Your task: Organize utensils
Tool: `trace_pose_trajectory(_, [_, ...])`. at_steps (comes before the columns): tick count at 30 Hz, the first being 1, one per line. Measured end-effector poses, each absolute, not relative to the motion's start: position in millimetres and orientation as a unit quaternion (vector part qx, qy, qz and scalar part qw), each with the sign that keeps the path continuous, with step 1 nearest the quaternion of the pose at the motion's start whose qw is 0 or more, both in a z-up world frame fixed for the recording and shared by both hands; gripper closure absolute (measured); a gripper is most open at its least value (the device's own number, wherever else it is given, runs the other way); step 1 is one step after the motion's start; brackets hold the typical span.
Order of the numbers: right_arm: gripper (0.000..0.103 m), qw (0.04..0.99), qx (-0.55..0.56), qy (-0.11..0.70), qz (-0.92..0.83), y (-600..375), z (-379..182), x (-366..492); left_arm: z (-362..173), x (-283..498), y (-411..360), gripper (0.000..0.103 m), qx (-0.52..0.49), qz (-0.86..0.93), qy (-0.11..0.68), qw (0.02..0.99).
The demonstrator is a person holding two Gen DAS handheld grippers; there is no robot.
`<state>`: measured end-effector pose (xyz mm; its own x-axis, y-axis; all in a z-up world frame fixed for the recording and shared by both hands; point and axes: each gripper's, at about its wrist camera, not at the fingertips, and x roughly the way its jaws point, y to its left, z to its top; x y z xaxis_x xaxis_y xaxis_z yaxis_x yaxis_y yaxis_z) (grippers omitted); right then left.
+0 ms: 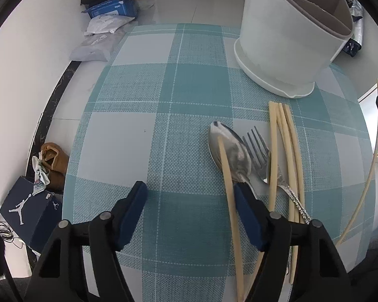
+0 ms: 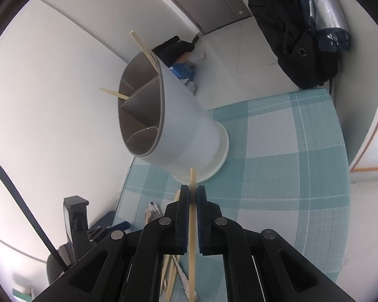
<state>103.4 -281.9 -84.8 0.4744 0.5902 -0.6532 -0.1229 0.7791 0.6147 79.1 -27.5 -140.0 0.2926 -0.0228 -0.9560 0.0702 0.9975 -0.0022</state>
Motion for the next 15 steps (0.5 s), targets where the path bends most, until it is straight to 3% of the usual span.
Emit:
trace_pose_trajectory(2, [0.098,0.823,0.247,0.462,0.217,-280.9,-82.4,100.7,-138.9,79.1,-29.4,0.056,0.018,-0.033,0.595,0.803])
trace_pose_trajectory(5, [0.098,0.827,0.245,0.46,0.212,-280.1,-78.7,98.7,-137.3,79.3,-37.0,0.092,0.021,-0.055,0.597,0.8])
trace_pose_trajectory(6, [0.098,0.829,0.243,0.458,0.209,-279.7,-77.2,98.1,-137.3,80.1,-41.2,0.097,0.03,-0.062,0.599,0.798])
trace_pose_trajectory(15, [0.098,0.861,0.201,0.43,0.185,-280.6,-61.6,87.1,-132.7,87.3,-32.4,0.101,0.009,-0.06,0.59,0.805])
